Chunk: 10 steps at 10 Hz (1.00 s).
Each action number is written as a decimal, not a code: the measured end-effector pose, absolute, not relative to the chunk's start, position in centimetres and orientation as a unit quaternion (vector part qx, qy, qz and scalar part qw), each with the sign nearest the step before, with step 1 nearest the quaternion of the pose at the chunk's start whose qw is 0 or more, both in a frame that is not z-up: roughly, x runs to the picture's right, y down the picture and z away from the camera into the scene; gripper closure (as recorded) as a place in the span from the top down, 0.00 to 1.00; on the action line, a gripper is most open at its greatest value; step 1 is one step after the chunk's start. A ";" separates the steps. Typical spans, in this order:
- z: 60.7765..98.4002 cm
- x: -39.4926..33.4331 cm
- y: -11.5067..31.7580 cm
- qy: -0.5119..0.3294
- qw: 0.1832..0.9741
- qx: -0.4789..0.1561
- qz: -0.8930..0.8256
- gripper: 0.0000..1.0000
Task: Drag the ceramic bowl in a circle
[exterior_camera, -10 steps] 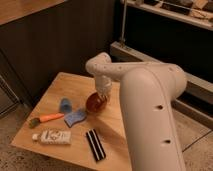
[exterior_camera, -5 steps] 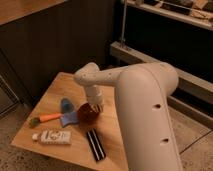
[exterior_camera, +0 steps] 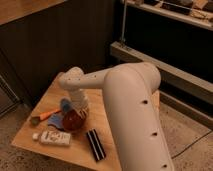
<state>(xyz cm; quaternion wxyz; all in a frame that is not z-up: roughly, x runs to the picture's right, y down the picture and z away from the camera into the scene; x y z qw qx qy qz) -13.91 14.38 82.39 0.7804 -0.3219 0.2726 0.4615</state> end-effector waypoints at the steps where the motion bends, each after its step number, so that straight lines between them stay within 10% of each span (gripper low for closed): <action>1: 82.5 -14.9 14.1 0.265 0.787 -0.323 0.453 0.00; 10: 85.3 -25.2 12.7 0.225 0.824 -0.344 0.390 0.00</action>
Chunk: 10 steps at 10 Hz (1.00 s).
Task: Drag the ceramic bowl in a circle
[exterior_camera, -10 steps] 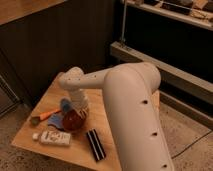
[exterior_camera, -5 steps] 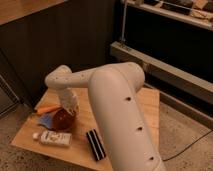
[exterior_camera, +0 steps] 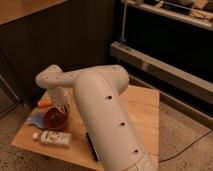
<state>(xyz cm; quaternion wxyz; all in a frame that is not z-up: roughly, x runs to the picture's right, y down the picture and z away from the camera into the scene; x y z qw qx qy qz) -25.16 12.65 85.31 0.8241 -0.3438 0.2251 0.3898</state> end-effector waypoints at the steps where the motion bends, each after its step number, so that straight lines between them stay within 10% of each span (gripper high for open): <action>1: 85.8 -25.9 12.4 0.222 0.825 -0.345 0.389 0.00; 10: 89.3 -31.6 7.2 0.206 0.836 -0.323 0.393 0.00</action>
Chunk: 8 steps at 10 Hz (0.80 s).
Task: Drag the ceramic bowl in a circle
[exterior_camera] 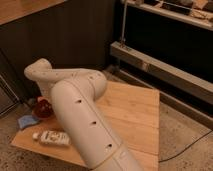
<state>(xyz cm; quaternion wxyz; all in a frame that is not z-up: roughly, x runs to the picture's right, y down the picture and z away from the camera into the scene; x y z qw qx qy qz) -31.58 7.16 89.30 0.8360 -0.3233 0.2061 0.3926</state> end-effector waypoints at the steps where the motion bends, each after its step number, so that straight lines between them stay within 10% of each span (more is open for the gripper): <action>1: 89.7 -31.6 6.4 0.210 0.836 -0.318 0.396 0.00; 8: 92.6 -29.7 0.9 0.223 0.828 -0.274 0.437 0.00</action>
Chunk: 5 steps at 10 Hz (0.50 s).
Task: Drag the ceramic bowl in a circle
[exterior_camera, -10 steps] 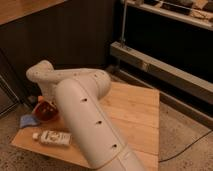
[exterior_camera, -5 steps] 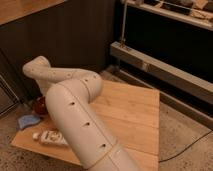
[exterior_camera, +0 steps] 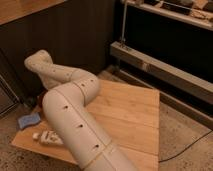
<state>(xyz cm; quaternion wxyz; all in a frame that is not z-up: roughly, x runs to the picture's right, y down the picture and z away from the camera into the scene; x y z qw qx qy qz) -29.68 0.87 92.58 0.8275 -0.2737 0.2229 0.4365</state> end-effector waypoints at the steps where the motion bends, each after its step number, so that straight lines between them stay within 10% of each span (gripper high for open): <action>1: 93.0 -29.3 0.5 0.226 0.826 -0.270 0.440 0.00; 5: 95.5 -25.8 -0.3 0.247 0.813 -0.254 0.463 0.00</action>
